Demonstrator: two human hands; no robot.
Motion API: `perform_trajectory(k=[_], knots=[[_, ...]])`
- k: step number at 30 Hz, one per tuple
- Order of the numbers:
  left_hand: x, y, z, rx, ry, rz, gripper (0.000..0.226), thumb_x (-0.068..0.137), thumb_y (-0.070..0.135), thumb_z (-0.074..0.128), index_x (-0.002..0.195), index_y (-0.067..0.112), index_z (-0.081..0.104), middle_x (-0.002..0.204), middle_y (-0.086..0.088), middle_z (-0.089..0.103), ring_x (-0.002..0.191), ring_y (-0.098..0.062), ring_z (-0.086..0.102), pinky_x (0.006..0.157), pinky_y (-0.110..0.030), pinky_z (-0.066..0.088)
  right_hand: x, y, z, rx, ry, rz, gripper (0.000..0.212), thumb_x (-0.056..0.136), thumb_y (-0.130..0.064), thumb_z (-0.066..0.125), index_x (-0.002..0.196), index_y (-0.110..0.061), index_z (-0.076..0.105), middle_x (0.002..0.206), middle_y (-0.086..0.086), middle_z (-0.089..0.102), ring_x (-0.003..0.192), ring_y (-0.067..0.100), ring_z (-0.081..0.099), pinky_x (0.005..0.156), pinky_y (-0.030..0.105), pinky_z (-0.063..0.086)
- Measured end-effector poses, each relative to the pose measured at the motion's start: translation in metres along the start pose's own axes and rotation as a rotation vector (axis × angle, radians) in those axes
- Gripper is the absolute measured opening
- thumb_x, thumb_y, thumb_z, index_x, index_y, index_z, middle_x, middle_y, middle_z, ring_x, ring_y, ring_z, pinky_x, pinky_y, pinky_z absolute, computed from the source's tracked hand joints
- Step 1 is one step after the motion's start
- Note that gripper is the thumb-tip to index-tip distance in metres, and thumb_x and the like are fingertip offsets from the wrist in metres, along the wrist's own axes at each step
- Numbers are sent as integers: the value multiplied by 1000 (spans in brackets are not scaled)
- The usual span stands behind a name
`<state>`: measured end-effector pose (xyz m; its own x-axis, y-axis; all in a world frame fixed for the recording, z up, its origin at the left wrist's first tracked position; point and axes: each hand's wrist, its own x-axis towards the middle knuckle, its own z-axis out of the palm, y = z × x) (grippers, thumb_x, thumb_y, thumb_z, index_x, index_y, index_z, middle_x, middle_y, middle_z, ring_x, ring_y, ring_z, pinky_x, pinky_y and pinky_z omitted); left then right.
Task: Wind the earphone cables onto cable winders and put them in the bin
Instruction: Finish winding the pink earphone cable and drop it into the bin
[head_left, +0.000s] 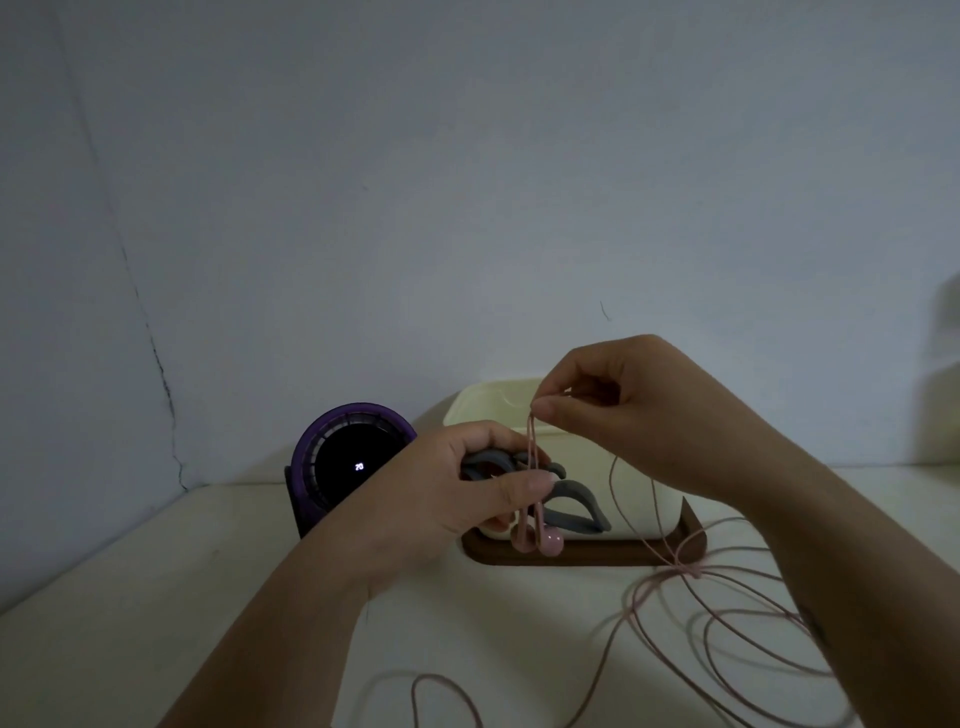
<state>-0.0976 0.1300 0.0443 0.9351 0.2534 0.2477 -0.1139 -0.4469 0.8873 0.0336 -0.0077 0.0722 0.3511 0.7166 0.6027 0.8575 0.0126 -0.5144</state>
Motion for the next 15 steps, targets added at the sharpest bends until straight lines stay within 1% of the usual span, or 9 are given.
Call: perform_trajectory(k=[3,5,6,7,8,9,10,12,15], knots=[[1,-1,0,-56,78,2,30,61,42,75,86,26,75,84,-4,72,79,-27,65,89,-50,52,3,8,5,49,24,49,11,85,-32,65,81,-24,71,61,-7,63,51,0,48,52,13,39],[3,-3,-1,-148,145,-11,33,57,37,75,84,18,76,78,-6,69,72,-25,61,89,-51,51,4,15,10,61,87,88,10,85,-34,65,87,-26,69,78,-10,67,68,-1,57,65,16,45],[4,-4,-2,-210,180,-24,34,59,32,74,86,13,75,77,-9,68,70,-25,60,88,-51,51,5,18,12,33,151,94,10,85,-35,64,92,-28,68,88,-13,66,79,-1,59,71,18,47],[6,-6,-3,-268,219,-26,34,61,27,73,89,9,72,76,-12,67,68,-24,61,85,-48,53,5,19,14,22,234,96,11,86,-35,64,95,-31,66,93,-16,64,84,0,58,73,19,47],[7,-7,-4,-337,269,-24,32,64,24,70,91,6,70,75,-13,65,65,-23,63,77,-42,58,4,16,16,64,318,94,8,86,-33,65,93,-31,66,92,-17,64,81,-1,58,70,17,46],[8,-7,-4,-423,325,-10,28,68,20,68,91,4,68,72,-13,64,61,-20,64,67,-34,59,4,10,18,166,391,90,2,85,-30,66,87,-30,66,84,-16,65,74,-1,57,65,15,44],[9,-8,-5,-514,383,4,23,73,17,66,91,2,66,70,-12,63,58,-18,64,60,-27,57,2,4,23,287,440,86,5,85,-27,67,80,-28,65,76,-15,66,67,0,57,62,15,45],[11,-9,-6,-638,478,21,17,80,13,62,92,1,65,71,-11,64,57,-15,63,56,-20,55,-2,-7,40,521,463,122,11,82,-23,69,73,-24,63,68,-10,65,64,5,58,63,21,49],[14,-12,-5,-676,582,25,21,79,19,64,95,5,67,75,-7,66,63,-12,61,57,-18,53,-9,-15,70,698,378,231,11,78,-26,72,79,-21,62,77,-9,66,76,10,64,74,36,55]])
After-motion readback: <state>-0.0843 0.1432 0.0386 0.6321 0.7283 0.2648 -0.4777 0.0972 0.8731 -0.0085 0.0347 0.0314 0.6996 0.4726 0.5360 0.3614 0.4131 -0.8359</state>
